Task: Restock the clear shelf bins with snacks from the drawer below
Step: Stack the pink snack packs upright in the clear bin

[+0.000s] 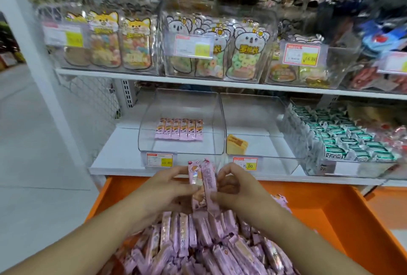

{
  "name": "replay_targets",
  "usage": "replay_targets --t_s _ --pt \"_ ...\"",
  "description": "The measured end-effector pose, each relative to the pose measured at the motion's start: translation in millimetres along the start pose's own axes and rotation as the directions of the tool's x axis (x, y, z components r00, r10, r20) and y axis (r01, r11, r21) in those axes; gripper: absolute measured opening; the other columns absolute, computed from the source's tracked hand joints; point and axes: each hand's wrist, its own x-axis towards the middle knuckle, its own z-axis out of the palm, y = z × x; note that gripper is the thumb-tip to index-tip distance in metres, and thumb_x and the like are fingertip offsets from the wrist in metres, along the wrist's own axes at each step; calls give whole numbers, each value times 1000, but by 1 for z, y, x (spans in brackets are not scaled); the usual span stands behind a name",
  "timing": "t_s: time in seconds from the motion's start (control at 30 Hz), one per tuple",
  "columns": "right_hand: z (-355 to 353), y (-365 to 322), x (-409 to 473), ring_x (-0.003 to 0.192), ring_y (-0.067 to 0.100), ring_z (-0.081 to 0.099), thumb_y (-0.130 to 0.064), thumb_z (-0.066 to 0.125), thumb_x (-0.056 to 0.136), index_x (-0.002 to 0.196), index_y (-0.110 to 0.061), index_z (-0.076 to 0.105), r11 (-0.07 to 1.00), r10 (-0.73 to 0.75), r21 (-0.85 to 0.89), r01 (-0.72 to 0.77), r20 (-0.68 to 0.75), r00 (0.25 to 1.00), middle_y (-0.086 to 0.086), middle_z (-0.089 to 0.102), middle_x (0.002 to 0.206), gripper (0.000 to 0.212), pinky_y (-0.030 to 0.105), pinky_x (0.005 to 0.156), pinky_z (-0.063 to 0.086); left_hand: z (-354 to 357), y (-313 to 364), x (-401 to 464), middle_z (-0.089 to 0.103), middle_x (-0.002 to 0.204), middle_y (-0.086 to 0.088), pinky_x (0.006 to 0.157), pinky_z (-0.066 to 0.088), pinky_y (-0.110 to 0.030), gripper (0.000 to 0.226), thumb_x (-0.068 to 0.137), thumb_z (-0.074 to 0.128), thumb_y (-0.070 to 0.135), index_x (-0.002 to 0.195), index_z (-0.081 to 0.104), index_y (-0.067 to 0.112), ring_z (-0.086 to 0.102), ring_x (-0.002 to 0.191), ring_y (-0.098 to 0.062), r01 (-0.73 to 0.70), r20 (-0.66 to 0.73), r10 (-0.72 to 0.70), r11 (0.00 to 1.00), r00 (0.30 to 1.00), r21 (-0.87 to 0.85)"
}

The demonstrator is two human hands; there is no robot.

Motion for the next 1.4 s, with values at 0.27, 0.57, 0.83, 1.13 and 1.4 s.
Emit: replay_targets --t_s 0.27,0.57,0.83,1.13,1.4 --pt "11 -24 18 71 4 60 -13 92 77 112 -30 58 991 -63 -125 48 -119 991 12 63 98 51 22 64 56 -4 14 16 80 99 -12 68 56 -34 24 94 71 6 118 70 12 77 87 -24 -57 -115 52 997 992 -43" --pt "10 -21 46 81 14 64 -30 92 76 110 -40 52 963 -126 -255 86 -144 981 -6 67 95 53 28 69 56 -5 20 46 80 101 -7 85 57 -39 40 83 86 25 117 68 13 78 94 -24 -85 -127 88 996 988 34" --pt "-6 -36 53 77 10 62 -23 86 85 112 -33 54 990 -105 -119 80 -223 969 6 62 104 44 14 55 52 -26 48 84 67 77 6 68 59 -24 32 83 85 41 95 69 15 71 71 -8 -161 -247 248 932 937 324" --pt "-27 -26 73 73 14 64 -18 88 82 107 -28 59 996 -86 -63 71 -297 951 13 66 99 39 18 52 54 -14 52 194 74 79 -7 70 64 -47 44 75 92 41 92 67 9 75 74 -26 27 -278 207 756 938 654" --pt "-37 -22 79 80 18 70 -22 89 82 108 -29 60 996 -70 -76 49 -307 949 4 69 96 39 31 57 62 -2 45 220 63 112 -3 85 60 -42 52 78 90 31 118 57 22 66 98 -25 96 -191 151 486 970 869"
